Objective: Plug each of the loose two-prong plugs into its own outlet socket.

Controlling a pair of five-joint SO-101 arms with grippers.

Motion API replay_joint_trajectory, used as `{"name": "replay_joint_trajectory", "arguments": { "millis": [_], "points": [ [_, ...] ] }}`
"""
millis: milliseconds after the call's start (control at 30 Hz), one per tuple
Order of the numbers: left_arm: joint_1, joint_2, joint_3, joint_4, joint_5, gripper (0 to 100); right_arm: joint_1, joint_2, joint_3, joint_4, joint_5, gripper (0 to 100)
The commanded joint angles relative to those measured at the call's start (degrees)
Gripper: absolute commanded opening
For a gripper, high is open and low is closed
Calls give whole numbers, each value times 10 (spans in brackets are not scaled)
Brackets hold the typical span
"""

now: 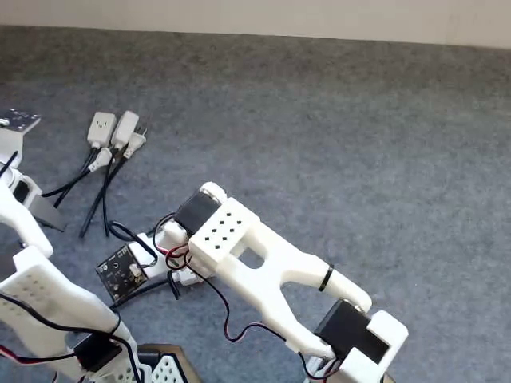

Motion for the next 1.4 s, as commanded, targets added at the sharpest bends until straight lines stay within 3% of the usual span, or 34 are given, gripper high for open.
{"name": "replay_joint_trajectory", "arguments": {
  "millis": [0,1367],
  "points": [
    [-3,-3,-21,-4,-2,337,8,-5,-32,0,6,4],
    [-2,-3,-6,-17,-3,337,23,9,29,-33,28,4]
  ]
}}
